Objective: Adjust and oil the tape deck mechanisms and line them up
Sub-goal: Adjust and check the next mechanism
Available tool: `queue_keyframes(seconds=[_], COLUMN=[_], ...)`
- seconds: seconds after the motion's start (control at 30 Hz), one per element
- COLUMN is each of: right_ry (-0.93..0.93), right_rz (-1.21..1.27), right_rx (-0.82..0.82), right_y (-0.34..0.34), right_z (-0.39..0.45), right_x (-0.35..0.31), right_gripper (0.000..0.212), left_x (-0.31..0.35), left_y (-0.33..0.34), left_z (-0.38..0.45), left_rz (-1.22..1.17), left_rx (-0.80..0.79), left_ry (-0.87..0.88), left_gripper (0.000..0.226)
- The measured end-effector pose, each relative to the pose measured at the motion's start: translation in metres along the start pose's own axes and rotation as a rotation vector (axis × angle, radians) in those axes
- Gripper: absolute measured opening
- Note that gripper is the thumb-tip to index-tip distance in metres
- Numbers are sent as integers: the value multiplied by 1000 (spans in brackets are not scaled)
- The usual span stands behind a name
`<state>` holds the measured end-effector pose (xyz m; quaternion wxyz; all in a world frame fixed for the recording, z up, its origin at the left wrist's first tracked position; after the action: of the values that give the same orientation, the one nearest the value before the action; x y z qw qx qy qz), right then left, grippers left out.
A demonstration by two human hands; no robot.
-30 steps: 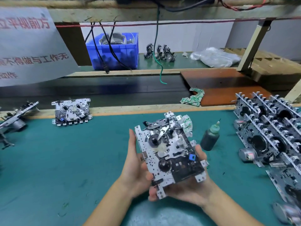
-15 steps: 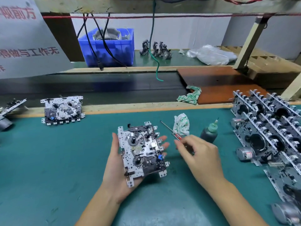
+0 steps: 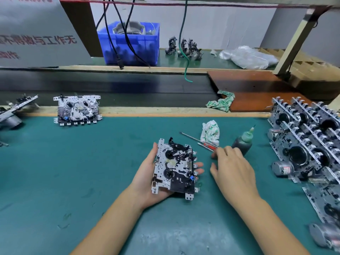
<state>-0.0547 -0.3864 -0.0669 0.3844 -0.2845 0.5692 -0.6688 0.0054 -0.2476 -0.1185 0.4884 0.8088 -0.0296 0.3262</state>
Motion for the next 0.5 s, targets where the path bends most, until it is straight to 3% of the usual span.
queue_keyframes(seconds=[0.3,0.43,0.5], right_ry=[17,-71,-181], right_rz=[-1,-72,93], right_rx=[25,37,87], right_y=[4,4,-2], right_z=[3,2,-2], right_x=[-4,-11,-18], right_gripper=[26,16,8], left_x=[-1,0,-1], left_y=[-2,-2,-4], left_z=[3,3,4], left_rz=[35,40,44], left_rx=[14,17,12], left_ry=[-11,-1,-3], left_gripper=[85,83,83])
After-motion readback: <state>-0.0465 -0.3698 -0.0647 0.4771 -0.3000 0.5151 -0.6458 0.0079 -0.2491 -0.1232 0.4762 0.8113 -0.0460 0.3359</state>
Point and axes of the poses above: each hand's wrist, its own z-axis towards the middle knuckle, its own y-axis out of the palm, x = y × z, the point moved 7 cm from there along z, towards the middle knuckle, and after that the axes turned 5 degrees about y, right-handed, at the moved point
